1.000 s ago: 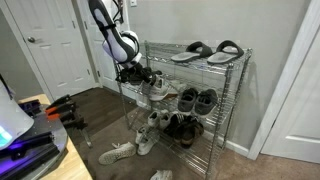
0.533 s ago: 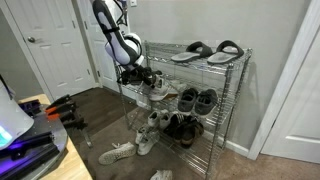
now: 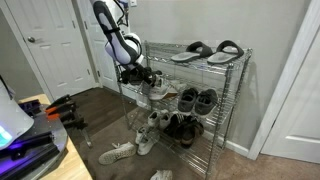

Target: Remove the grey shoes from the middle rack and put them on the top rack

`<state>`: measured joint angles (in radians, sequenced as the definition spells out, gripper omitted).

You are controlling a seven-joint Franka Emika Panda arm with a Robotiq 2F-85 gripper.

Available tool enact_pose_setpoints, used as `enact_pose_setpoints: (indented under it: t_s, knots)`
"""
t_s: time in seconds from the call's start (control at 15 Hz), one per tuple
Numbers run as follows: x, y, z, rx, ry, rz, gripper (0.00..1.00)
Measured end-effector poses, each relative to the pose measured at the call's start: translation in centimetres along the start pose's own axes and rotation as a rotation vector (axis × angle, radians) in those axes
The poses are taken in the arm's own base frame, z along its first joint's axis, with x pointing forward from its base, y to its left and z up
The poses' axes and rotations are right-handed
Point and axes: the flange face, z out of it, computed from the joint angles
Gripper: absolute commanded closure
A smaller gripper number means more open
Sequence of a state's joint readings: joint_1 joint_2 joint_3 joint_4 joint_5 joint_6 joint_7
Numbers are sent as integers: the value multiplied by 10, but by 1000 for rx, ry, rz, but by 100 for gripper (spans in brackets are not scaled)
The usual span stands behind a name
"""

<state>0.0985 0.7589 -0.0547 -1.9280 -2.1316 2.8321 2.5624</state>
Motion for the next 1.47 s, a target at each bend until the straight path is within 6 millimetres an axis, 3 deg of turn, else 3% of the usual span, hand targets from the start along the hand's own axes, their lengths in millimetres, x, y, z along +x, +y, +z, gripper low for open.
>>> enact_pose_setpoints:
  t_s: [0.93, 1.47]
  knots:
    - [13, -26, -10, 14, 76, -89, 0]
    - [9, -24, 7, 94, -55, -68, 0]
